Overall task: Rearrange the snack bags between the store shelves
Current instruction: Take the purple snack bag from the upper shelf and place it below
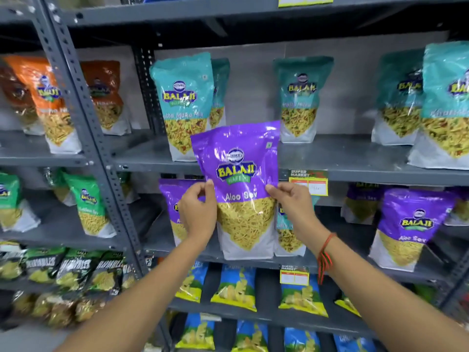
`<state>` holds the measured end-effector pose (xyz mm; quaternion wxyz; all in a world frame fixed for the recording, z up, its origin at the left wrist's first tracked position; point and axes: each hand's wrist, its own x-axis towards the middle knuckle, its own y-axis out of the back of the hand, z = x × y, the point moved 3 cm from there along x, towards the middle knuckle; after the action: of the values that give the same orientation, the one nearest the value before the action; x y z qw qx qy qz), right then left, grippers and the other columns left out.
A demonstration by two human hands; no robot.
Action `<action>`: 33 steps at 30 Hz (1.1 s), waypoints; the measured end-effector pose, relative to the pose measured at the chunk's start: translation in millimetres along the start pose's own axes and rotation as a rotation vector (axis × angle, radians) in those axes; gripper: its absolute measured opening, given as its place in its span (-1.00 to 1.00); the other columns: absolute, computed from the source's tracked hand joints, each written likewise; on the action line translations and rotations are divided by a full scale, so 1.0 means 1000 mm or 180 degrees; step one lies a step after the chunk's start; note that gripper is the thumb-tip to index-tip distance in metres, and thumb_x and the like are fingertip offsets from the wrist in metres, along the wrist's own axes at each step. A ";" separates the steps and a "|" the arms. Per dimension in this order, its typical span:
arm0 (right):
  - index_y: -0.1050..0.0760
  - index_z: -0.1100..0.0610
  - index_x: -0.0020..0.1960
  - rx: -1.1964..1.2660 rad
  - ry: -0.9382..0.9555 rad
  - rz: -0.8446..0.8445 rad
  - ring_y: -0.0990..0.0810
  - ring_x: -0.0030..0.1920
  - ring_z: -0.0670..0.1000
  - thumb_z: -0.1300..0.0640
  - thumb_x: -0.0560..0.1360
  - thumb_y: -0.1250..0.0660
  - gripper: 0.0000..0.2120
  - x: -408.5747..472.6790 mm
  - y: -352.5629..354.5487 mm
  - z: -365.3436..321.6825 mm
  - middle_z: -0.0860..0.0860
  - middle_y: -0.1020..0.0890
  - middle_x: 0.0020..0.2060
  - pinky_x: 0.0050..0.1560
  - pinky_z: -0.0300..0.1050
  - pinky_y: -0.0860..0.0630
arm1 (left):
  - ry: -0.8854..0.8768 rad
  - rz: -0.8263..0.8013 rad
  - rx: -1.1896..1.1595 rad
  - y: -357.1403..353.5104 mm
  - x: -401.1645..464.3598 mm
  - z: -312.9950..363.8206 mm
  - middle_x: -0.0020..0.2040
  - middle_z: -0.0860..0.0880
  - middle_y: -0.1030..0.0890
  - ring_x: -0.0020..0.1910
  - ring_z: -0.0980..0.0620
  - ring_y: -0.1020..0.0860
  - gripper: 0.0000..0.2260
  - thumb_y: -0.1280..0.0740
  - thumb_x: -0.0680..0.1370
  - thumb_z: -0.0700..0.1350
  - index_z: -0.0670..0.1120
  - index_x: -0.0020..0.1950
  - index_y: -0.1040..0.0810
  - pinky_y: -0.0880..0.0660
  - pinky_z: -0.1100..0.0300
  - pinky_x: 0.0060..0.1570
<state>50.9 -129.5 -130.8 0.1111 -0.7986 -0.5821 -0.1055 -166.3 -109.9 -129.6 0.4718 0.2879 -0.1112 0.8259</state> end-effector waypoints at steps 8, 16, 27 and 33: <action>-0.68 0.12 -0.31 -0.0649 -0.0680 0.0000 -0.63 -0.28 -0.02 0.00 0.36 -0.50 -0.81 0.017 -0.016 0.128 0.08 -0.74 -0.30 -0.13 0.05 -0.58 | 0.0337 -0.0459 0.0905 -0.029 -0.021 -0.110 -0.51 -0.05 -0.40 -0.41 -0.19 -0.45 -0.62 -0.29 0.59 -0.02 -0.18 -0.37 -0.48 -0.29 0.06 -0.38; -0.58 0.03 -0.38 -0.1277 -0.0905 0.0114 -0.52 -0.39 -0.02 0.04 0.40 -0.48 -0.79 0.073 -0.043 0.204 0.03 -0.63 -0.44 -0.33 -0.13 -0.39 | 0.0666 -0.0443 0.1285 -0.084 0.001 -0.194 -0.35 -0.25 -0.60 -0.30 -0.27 -0.54 -0.64 -0.23 0.59 0.05 -0.17 -0.26 -0.56 -0.41 -0.04 -0.28; -0.64 0.13 -0.18 -0.1291 -0.1114 0.0163 -0.66 -0.29 0.09 0.00 0.45 -0.40 -0.81 0.094 -0.058 0.249 0.09 -0.70 -0.34 -0.15 0.18 -0.62 | 0.0915 -0.0368 0.1220 -0.103 0.002 -0.232 -0.30 -0.20 -0.64 -0.31 -0.21 -0.54 -0.73 -0.27 0.60 -0.01 -0.18 -0.10 -0.64 -0.33 0.10 -0.32; -0.52 0.12 0.27 -0.0914 -0.1378 -0.0063 -0.60 -0.18 -0.02 0.10 0.51 -0.39 -0.66 0.070 -0.053 0.227 0.00 -0.59 0.02 -0.12 0.11 -0.67 | 0.1294 -0.0143 0.0686 -0.094 -0.011 -0.207 -0.02 -0.09 -0.66 -0.16 -0.06 -0.61 -0.81 -0.39 0.52 -0.05 -0.10 0.07 -0.55 -0.53 0.07 -0.12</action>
<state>29.8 18.1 -323.8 -0.1316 -0.8044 -0.5791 -0.0148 -159.3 26.3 -311.6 0.4693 0.1667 0.0814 0.8633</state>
